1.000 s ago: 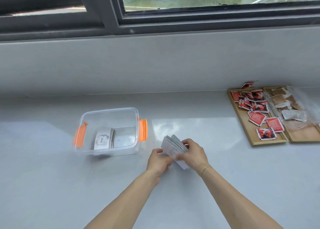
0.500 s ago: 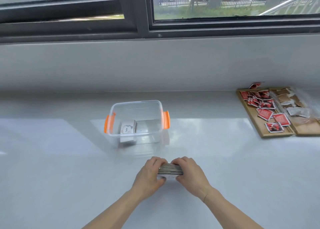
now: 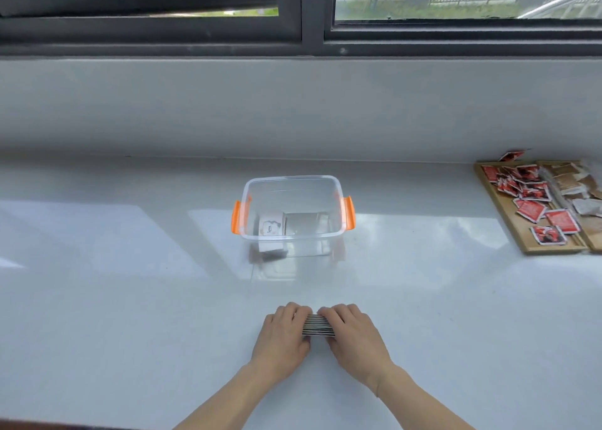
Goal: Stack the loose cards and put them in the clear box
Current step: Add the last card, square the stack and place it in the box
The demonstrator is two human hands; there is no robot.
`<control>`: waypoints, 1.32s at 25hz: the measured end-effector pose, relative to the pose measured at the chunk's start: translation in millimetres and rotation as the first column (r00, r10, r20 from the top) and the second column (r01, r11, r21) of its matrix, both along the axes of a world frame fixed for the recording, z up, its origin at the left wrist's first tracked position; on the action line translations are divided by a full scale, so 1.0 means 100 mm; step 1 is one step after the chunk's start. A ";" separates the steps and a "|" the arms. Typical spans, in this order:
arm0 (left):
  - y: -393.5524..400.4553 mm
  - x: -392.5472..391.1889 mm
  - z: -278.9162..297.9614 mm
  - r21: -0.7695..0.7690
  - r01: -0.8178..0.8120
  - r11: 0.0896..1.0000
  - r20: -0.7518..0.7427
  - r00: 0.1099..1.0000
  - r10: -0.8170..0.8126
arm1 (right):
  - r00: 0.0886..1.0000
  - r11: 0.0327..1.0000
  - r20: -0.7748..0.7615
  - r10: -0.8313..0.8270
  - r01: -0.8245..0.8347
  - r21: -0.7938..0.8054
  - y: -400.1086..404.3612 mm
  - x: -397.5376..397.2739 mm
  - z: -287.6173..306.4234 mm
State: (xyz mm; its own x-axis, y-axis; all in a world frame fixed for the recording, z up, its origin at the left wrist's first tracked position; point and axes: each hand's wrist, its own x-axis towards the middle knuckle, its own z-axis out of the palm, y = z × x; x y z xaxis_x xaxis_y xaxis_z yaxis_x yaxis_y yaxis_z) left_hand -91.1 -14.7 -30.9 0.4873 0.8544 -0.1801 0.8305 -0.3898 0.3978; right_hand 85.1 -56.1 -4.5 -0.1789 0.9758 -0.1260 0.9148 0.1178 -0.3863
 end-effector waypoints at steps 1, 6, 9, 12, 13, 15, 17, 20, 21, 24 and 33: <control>0.00 0.00 -0.02 -0.002 -0.001 1.000 -0.021 1.000 0.001 | 0.999 1.000 0.037 -0.008 0.007 0.021 -0.02 -0.03 -0.03; 0.05 0.00 -0.08 -0.014 0.011 1.000 -0.062 0.998 -0.012 | 0.970 0.994 0.233 -0.071 0.049 0.097 0.02 -0.15 -0.05; 0.05 0.00 -0.08 -0.044 0.004 0.999 -0.018 1.000 -0.005 | 0.964 0.995 0.252 -0.079 0.059 0.087 0.02 -0.18 -0.07; 0.01 -0.17 -0.01 -0.283 -0.051 0.958 0.335 0.931 0.148 | 0.965 0.996 0.251 -0.082 0.068 0.064 0.01 -0.17 -0.07; -0.02 -0.26 0.00 -0.373 -0.096 0.923 0.429 0.864 0.264 | 0.965 0.996 0.248 -0.081 0.068 0.060 0.02 -0.17 -0.08; -0.04 -0.46 0.01 -0.508 -0.236 0.829 0.544 0.658 0.521 | 0.968 0.996 0.236 -0.087 0.077 0.051 0.02 -0.17 -0.08; -0.02 -0.59 -0.01 -0.621 -0.372 0.690 0.564 0.400 0.722 | 0.969 0.996 0.234 -0.083 0.078 0.031 0.01 -0.17 -0.09; 0.04 -0.45 0.00 -0.669 -0.450 0.592 0.558 0.222 0.800 | 0.967 0.998 0.246 -0.062 0.058 0.023 0.01 -0.15 -0.09; 0.04 -0.31 0.01 -0.686 -0.423 0.592 0.565 0.202 0.800 | 0.967 0.998 0.250 -0.055 0.051 0.023 0.01 -0.14 -0.08; 0.01 0.27 0.03 -0.770 -0.247 0.588 0.542 0.232 0.808 | 0.967 0.999 0.247 -0.054 0.050 0.022 0.00 -0.15 -0.06; 0.13 0.34 0.08 -0.806 -0.228 0.546 0.549 0.054 0.834 | 0.962 0.993 0.247 -0.115 0.104 0.058 0.03 -0.12 -0.05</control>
State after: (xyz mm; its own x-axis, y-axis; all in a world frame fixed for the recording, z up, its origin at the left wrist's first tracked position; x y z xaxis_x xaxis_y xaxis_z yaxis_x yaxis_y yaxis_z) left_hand -57.5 -2.0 -23.1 0.0068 0.8875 -0.4607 -0.2535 0.4472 0.8578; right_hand 72.9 -52.6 -9.9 -0.0394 0.9932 -0.1097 0.9897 0.0237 -0.1412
